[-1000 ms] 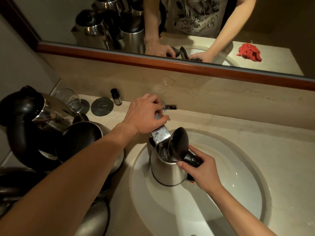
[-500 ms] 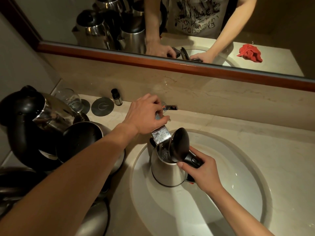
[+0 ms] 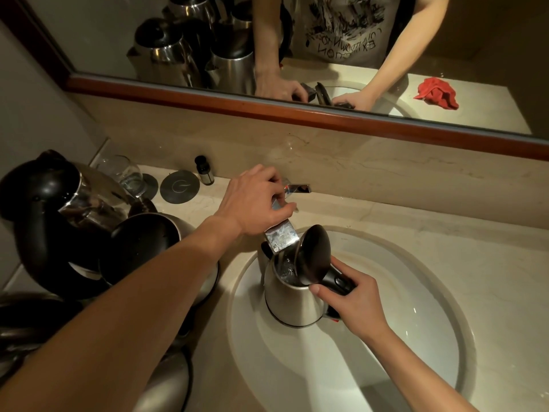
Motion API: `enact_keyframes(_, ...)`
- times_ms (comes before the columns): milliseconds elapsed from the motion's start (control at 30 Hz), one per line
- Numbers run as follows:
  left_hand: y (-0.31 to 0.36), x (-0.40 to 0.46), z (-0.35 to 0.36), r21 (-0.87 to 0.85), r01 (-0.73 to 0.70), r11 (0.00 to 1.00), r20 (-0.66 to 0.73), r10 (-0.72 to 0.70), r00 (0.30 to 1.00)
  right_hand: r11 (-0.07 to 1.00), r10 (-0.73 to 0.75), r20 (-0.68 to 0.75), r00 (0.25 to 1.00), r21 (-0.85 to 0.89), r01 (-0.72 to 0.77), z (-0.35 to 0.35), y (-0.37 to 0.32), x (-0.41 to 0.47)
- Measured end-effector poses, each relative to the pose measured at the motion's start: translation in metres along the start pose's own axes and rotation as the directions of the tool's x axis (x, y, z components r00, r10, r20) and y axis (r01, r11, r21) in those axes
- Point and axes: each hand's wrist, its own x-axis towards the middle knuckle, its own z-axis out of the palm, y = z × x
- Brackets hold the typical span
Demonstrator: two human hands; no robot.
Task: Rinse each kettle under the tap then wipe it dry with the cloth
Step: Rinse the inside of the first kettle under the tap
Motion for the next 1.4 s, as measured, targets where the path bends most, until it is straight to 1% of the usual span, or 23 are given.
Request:
enact_keyframes(567, 0.0002, 0.0002, 0.0000, 0.016, 0.009, 1.000, -0.016, -0.009, 1.000, 1.000, -0.002, 0.011, 1.000, -0.007, 0.002, -0.0013, -0.0038, -0.0008)
enact_keyframes(733, 0.0010, 0.0002, -0.0002, 0.013, 0.007, 1.000, -0.015, -0.007, 1.000, 1.000, 0.012, 0.011, 1.000, -0.027, -0.011, -0.0033, -0.0035, 0.0025)
enact_keyframes(1067, 0.0012, 0.0002, 0.0000, 0.005, 0.008, 1.000, -0.019, -0.008, 1.000, 0.997, -0.016, 0.019, 1.000, -0.078, 0.018, -0.0042, -0.0045, 0.0050)
enact_keyframes(1400, -0.0006, 0.0004, 0.0006, 0.004, 0.004, 1.000, -0.021, -0.004, 1.000, 0.996, -0.023, 0.022, 0.999, -0.090, 0.025, -0.0048, -0.0067, 0.0049)
